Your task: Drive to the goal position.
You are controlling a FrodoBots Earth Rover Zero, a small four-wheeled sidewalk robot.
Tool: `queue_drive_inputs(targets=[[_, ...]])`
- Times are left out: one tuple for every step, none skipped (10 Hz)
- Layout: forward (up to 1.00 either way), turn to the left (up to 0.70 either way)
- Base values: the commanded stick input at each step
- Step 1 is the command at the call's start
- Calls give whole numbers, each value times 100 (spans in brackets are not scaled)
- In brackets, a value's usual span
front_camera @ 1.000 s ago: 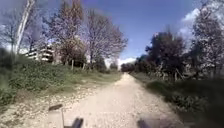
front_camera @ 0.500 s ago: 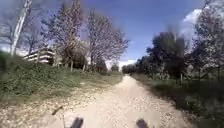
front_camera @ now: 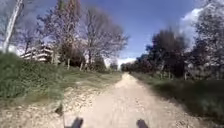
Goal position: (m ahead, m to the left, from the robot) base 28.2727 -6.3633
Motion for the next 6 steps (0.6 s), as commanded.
queue_drive_inputs(targets=[[65, 0], [65, 0], [65, 0], [65, 0], [65, 0], [65, 0]])
